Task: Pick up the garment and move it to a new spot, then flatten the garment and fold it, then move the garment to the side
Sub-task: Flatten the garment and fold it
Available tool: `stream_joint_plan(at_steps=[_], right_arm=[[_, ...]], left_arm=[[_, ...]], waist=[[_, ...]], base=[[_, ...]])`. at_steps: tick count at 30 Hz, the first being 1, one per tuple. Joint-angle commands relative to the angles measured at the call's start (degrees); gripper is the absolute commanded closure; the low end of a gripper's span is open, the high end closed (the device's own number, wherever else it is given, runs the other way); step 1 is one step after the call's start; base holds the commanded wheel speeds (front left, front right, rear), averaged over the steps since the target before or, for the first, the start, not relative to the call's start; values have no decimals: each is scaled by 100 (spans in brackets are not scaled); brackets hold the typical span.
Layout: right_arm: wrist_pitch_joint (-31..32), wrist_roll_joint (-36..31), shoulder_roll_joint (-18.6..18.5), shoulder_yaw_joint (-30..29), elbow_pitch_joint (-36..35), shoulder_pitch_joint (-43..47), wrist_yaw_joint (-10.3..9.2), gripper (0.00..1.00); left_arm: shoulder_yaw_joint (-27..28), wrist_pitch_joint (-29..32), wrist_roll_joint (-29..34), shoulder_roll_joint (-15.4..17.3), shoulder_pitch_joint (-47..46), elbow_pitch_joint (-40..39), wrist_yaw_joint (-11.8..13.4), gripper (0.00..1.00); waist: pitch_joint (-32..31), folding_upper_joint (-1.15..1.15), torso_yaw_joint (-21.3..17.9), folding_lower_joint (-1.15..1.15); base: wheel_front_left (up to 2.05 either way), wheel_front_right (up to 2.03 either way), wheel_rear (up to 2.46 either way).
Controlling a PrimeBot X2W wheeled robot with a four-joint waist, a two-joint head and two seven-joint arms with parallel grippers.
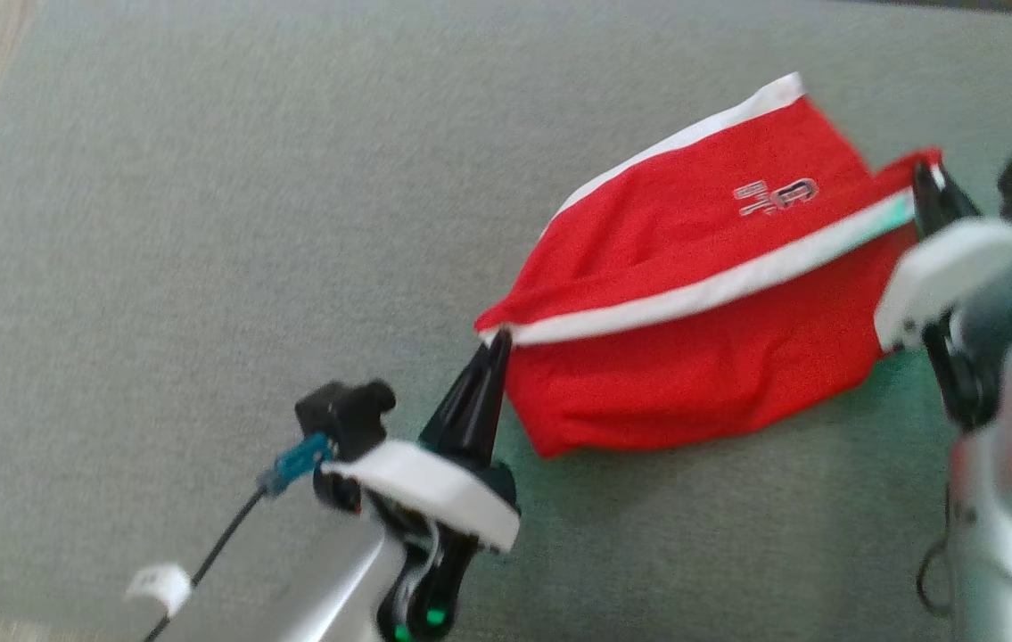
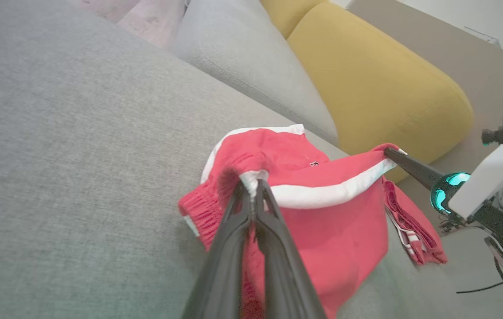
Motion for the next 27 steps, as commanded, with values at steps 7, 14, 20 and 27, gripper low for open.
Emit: stream_joint_plan(at_steps=[7,14,20,27], right_arm=[[65,-398,-220,123,994,-1356,-4,100],[-156,-579,-263,104,1713,-1925,-4,100],[-620,-605,-254,91,2253,-2329,-4,0],[-1230,-515,-270,43,2659,-2537,-4,0]], left_arm=[[118,-293,-296,-207,-920,589,-120,100],[-145,-553,-625,-227,-1225,880,-101,100],[-410,-812,-980,-229,-1486,965,52,54],[-409,-1061,-959,-229,-1441,1001,127,0]], waist=[[608,0,463,-1],[681,0,554,-1],[695,0,559,-1],[532,0,521,-1]], base=[[0,0,0],[0,0,0],[0,0,0],[0,0,0]])
